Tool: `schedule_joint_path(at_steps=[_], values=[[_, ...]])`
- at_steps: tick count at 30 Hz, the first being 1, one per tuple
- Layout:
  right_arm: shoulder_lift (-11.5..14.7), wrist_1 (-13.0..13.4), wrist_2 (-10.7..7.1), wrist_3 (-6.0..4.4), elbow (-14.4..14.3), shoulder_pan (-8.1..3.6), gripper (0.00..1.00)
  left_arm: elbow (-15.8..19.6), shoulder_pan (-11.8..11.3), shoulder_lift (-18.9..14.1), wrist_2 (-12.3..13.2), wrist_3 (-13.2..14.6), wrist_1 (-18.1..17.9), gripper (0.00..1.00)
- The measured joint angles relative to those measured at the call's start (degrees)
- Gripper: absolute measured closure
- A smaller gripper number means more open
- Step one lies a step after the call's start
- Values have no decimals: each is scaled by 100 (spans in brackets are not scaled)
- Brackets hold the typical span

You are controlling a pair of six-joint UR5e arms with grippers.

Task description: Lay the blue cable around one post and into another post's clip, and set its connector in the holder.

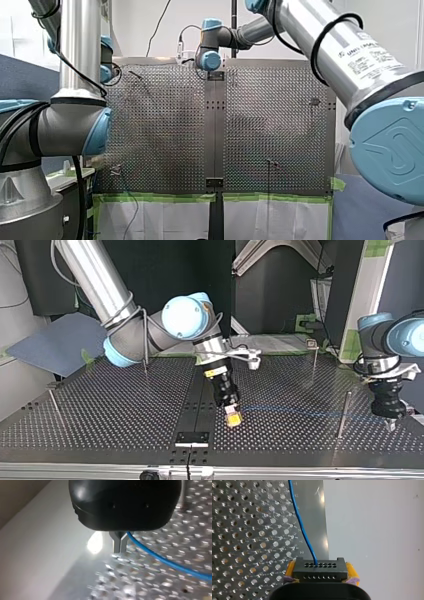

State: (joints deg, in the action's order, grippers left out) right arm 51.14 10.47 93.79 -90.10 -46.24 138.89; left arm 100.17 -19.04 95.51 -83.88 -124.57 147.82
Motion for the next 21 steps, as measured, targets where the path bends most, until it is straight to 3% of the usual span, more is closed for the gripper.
schedule_joint_path(at_steps=[7,14,21], values=[[-177,-93,-1,6,243,-51,100,-81,28,169,218,119,29,100],[-279,-100,4,9,266,-67,100,-186,57,420,276,368,199,100],[-334,-131,37,9,268,-85,100,-187,64,511,303,328,212,100]])
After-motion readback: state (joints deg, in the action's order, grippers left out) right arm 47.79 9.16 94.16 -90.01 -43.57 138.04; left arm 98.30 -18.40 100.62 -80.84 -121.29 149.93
